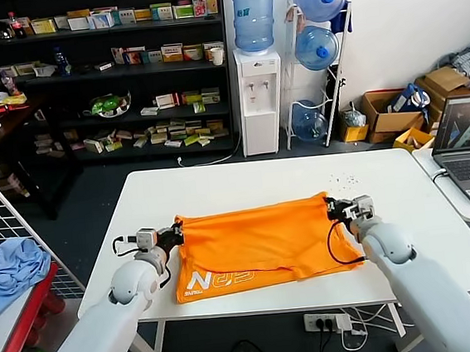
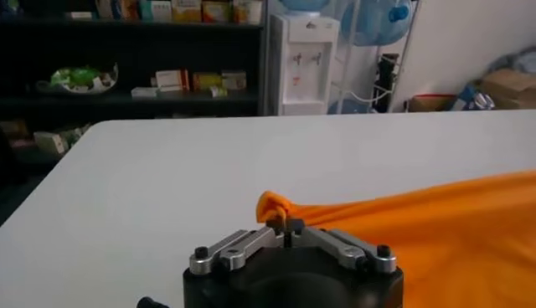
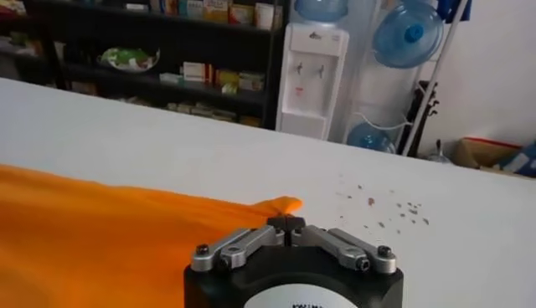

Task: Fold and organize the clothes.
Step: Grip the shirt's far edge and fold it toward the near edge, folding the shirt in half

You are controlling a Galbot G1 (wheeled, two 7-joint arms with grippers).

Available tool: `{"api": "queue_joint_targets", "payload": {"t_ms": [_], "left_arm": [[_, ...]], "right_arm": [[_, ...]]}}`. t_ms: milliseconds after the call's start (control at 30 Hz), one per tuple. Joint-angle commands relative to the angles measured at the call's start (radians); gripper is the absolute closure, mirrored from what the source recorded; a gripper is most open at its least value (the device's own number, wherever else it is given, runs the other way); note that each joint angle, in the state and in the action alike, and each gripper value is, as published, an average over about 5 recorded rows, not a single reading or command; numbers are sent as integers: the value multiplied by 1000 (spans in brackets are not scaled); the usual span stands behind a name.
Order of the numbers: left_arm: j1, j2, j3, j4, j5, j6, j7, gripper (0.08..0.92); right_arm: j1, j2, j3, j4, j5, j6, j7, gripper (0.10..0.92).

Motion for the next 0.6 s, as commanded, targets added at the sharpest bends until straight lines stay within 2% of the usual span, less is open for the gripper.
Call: {"api": "queue_joint_targets", "payload": {"t_ms": [33, 200, 433, 500, 600], "left_arm": [[220, 72, -14, -228, -4, 7, -20, 903], [290, 47, -27, -257, 40, 8, -25, 903], [337, 47, -36, -277, 83, 7, -59, 899], [337, 39, -41, -264, 102, -20, -69, 885], [336, 29, -53, -254, 116, -65, -64, 819]], "right_arm": [[-252, -124, 64, 291, 24, -76, 85, 901], [-345, -128, 108, 328, 8, -94, 85, 901], [-411, -126, 127, 335, -5, -113, 71, 894], [-410, -118, 122, 330, -11, -109, 71, 876], [-400, -101, 119, 328, -15, -83, 77, 810]]}}
